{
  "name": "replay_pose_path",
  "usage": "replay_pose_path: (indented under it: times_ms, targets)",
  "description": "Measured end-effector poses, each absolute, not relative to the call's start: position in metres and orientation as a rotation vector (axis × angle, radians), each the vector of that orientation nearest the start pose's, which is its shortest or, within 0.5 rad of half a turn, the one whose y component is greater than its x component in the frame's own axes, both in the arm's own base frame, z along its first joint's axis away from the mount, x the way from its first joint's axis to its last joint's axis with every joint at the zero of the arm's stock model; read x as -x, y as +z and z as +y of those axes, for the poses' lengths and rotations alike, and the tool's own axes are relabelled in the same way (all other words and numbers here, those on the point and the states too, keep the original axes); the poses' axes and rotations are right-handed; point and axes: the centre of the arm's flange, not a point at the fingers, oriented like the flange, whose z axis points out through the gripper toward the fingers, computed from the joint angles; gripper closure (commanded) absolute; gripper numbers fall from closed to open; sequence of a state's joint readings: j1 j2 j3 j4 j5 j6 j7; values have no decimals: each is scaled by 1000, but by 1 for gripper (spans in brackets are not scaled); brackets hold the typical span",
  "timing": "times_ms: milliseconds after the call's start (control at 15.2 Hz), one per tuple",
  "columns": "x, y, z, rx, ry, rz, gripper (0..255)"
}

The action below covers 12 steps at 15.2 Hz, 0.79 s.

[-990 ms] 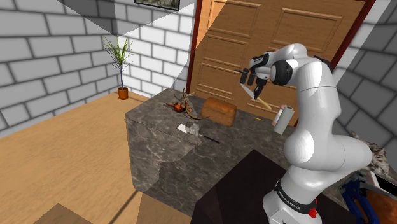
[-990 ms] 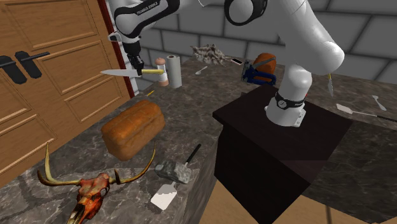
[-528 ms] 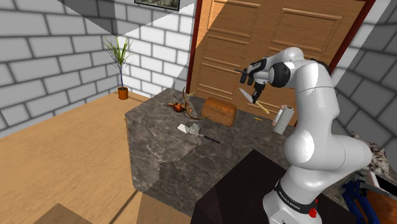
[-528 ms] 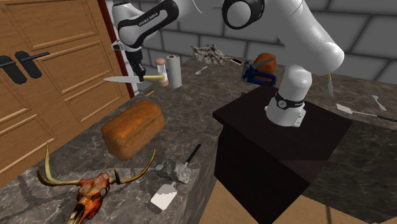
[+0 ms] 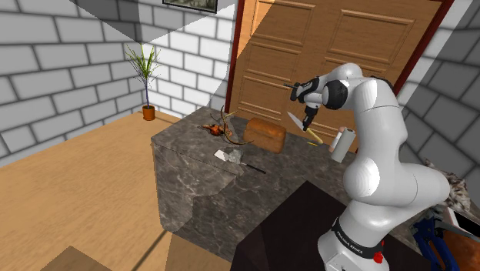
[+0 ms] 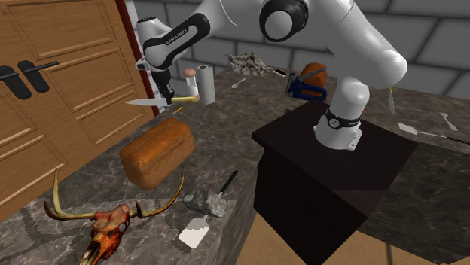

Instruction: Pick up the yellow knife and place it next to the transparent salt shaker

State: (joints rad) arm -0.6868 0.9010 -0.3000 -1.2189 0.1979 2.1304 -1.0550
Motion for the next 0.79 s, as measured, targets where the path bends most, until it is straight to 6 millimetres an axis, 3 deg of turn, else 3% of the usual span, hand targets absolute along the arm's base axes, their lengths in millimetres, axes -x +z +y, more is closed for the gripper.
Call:
replay_pose_path:
  times_ms: [792]
  targets:
    - [-478,183,-594,3212,44,-130,255]
